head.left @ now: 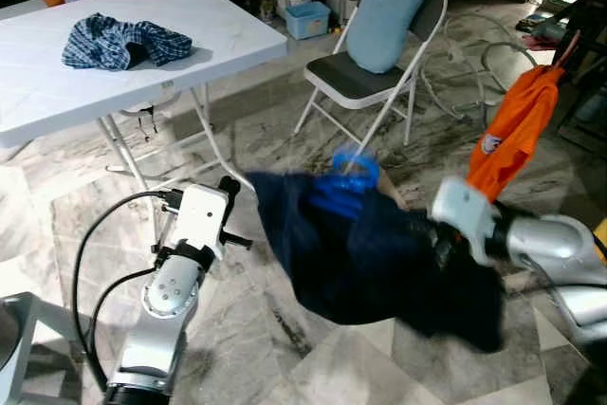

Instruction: Hang hanger

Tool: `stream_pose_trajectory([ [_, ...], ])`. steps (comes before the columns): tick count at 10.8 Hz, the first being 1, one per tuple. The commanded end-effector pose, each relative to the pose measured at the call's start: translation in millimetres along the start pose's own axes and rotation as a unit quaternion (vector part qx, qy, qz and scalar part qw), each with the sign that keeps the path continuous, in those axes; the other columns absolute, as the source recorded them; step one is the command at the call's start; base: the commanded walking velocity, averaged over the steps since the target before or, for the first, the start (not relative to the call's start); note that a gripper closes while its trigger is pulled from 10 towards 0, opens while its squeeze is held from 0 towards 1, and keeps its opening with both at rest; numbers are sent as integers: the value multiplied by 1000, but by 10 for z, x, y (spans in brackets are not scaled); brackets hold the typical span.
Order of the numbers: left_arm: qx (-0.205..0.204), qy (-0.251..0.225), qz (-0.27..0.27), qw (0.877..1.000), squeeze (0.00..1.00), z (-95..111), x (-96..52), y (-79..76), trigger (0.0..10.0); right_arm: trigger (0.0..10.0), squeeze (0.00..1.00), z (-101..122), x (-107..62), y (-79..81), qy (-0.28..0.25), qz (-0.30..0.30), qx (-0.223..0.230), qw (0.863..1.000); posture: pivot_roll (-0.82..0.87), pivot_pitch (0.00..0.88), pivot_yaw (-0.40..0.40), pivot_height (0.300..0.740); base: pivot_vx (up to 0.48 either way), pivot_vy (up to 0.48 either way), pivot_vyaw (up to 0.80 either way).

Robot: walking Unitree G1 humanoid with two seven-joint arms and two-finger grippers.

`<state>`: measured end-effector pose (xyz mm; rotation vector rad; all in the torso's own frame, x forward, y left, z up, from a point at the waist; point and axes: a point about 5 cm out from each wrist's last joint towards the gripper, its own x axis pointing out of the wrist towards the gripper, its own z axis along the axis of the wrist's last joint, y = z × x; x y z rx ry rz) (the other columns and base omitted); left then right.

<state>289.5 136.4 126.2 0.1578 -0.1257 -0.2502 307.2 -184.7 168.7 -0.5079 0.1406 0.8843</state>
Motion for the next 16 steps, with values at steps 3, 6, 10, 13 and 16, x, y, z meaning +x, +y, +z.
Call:
stream_pose_trajectory([
  [3,-26,-57,8,998,1000,210,119,-60,10000,10000,0,466,213,138,-121,-3,49,991,-53,89,23,740,0,0,0],
  [6,25,-87,65,994,1000,309,139,210,10000,10000,0,486,171,217,-116,39,52,991,-57,95,19,740,0,0,0],
  [10,5,-93,47,995,1000,306,178,61,10000,10000,0,639,363,299,-138,15,73,988,-61,96,26,740,0,0,0],
  [13,23,-102,58,993,1000,338,202,78,10000,10000,0,772,482,517,-163,64,88,981,-55,92,21,740,0,0,0],
  [16,50,-102,86,990,1000,344,210,173,10000,10000,0,802,449,535,-163,80,96,979,-58,91,21,740,0,0,0],
])
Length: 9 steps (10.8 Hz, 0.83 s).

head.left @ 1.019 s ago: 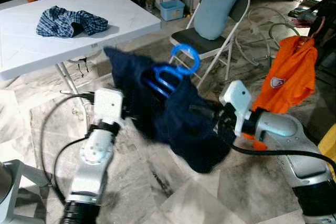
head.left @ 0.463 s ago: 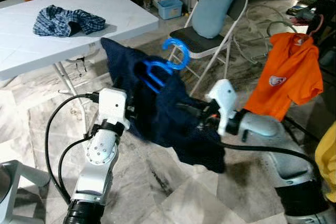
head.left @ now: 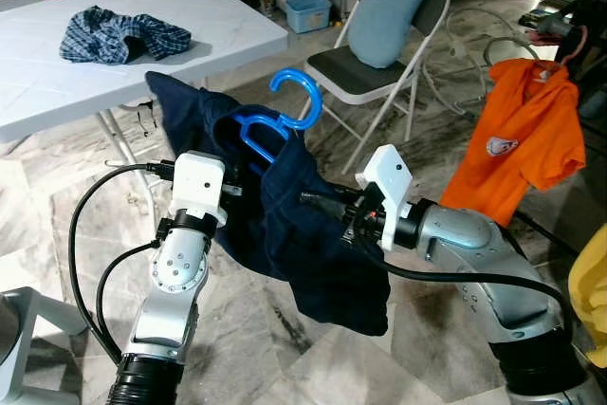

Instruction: Hang hanger

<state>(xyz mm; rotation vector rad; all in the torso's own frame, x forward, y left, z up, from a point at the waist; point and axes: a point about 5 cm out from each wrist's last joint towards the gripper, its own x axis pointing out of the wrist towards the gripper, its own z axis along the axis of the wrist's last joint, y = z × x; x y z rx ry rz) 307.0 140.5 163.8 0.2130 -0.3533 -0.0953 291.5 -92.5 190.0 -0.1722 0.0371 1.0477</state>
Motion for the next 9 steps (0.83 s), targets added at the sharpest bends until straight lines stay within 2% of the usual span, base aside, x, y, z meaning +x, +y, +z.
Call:
stream_pose_trajectory([
  [1,6,-1,5,1000,1000,-1,23,21,10000,10000,0,134,3,57,-25,20,-19,999,-58,91,21,740,0,0,0],
  [2,20,9,14,1000,1000,-32,31,36,10000,10000,0,124,-1,71,-22,24,-17,999,-62,89,23,740,0,0,0],
  [3,-5,5,-5,1000,0,-35,27,22,3020,10000,0,125,-12,101,-20,35,-14,999,-62,89,23,740,0,0,0],
  [4,-7,5,-9,1000,0,-40,19,24,0,10000,0,87,-31,108,-11,40,-14,999,-63,89,23,740,0,0,0],
  [9,-22,16,8,1000,0,-76,18,109,0,10000,0,-1,-108,135,16,55,-24,998,-60,90,24,740,0,0,0],
])
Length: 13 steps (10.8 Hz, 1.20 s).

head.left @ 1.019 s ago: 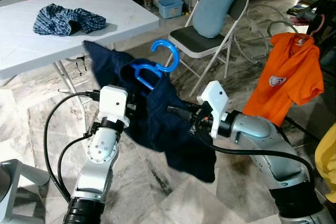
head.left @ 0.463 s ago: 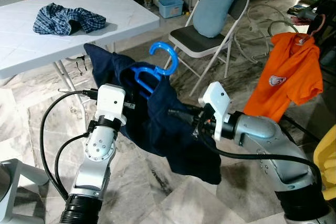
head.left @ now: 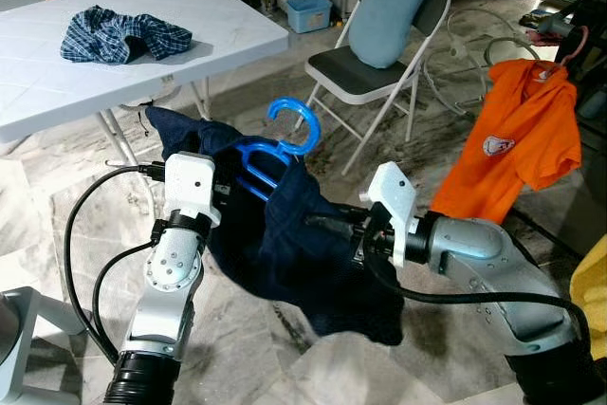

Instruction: Hang hanger

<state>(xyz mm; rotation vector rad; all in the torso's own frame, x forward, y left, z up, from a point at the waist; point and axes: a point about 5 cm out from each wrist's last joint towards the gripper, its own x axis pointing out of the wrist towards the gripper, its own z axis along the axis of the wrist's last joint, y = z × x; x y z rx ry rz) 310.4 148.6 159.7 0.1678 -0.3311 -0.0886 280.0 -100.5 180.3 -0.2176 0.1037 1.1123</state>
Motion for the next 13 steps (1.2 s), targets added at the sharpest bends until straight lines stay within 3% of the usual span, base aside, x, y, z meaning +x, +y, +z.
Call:
stream_pose_trajectory([
  [1,-5,7,1,1000,0,-12,16,35,0,10000,0,101,0,31,-17,9,-26,999,-61,88,23,740,0,0,0],
  [8,-43,17,-3,999,0,-31,-16,39,0,10000,0,154,102,-84,-30,-44,-54,997,-47,79,15,740,0,0,0],
  [13,-39,25,9,999,0,-61,-13,106,0,10000,0,126,78,-93,-24,-46,-60,997,-52,84,18,740,0,0,0],
])
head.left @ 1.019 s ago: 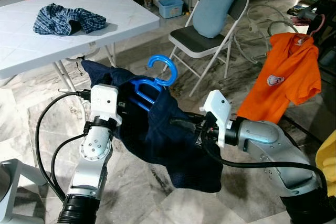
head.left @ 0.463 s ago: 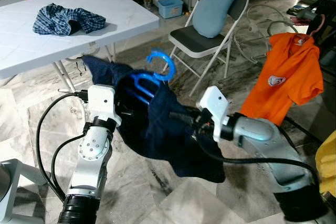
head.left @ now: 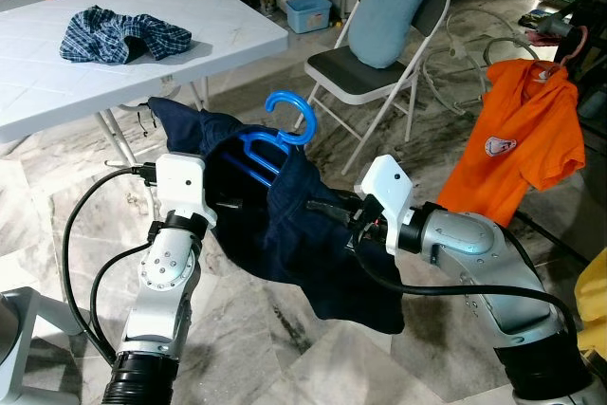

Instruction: Hang hanger

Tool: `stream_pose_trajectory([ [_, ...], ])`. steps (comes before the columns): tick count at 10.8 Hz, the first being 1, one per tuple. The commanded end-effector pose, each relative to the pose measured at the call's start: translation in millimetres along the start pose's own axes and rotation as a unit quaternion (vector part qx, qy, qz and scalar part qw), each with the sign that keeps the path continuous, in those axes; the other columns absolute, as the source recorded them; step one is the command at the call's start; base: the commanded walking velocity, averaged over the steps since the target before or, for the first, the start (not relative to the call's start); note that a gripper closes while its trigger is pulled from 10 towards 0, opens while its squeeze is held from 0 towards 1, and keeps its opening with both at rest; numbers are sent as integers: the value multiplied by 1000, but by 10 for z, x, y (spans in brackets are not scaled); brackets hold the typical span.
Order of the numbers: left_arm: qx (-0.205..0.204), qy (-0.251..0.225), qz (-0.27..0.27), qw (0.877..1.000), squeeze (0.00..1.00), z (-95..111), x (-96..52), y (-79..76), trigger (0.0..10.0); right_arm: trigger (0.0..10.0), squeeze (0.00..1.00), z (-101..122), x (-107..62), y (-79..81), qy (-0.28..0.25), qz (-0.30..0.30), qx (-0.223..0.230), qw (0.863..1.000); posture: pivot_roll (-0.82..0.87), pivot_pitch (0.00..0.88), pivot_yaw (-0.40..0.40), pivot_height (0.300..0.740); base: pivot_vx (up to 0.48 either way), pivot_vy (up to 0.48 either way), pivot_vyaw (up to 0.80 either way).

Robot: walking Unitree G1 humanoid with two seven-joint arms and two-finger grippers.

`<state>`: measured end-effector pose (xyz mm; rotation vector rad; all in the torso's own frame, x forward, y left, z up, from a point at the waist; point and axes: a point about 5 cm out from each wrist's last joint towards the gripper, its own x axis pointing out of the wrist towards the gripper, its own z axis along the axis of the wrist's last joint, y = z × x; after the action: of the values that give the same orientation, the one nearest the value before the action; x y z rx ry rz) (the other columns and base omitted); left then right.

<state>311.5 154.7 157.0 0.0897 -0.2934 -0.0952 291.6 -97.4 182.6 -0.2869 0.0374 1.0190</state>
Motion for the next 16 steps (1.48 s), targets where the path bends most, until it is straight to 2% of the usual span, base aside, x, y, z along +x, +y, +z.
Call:
stream_pose_trajectory([
  [1,3,7,13,1000,0,-15,-2,71,0,10000,0,64,-4,-9,-12,0,-24,1000,-53,87,19,740,0,0,0],
  [2,12,4,23,1000,0,9,6,109,0,10000,0,-25,-30,-49,17,-9,-55,998,-53,87,19,740,0,0,0],
  [4,28,10,46,998,0,1,0,223,0,10000,0,-115,-143,-259,60,-36,-79,994,-51,89,18,740,0,0,0],
  [6,43,16,63,997,0,-8,-6,292,0,10000,0,-229,-326,-376,112,-14,-135,984,-51,93,18,740,0,0,0],
  [7,49,20,68,996,0,-14,-8,314,0,10000,0,-246,-448,-433,129,3,-149,981,-51,93,18,740,0,0,0],
  [8,52,23,71,996,0,-22,-17,335,0,10000,0,-247,-582,-507,143,14,-150,978,-54,96,22,740,0,0,0],
  [9,56,32,75,995,0,-45,-34,368,0,10000,0,-219,-886,-649,173,25,-140,975,-63,99,25,740,0,0,0],
  [10,56,36,76,995,0,-58,-32,374,0,10000,0,-176,-1072,-732,186,22,-125,974,-66,99,27,740,0,0,0],
  [12,57,43,72,995,0,-81,-27,361,0,10000,0,-140,-1309,-870,218,5,-135,966,-80,103,38,740,0,0,0],
  [13,57,47,71,995,0,-93,-26,360,0,10000,0,-83,-1374,-904,218,5,-138,966,-83,103,41,740,0,0,0],
  [15,54,59,63,995,0,-124,-19,364,0,10000,0,88,-1631,-969,223,39,-119,967,-88,103,46,740,0,0,0],
  [16,53,64,59,995,0,-138,-19,362,0,10000,0,129,-1678,-998,225,41,-121,966,-90,103,46,740,0,0,0],
])
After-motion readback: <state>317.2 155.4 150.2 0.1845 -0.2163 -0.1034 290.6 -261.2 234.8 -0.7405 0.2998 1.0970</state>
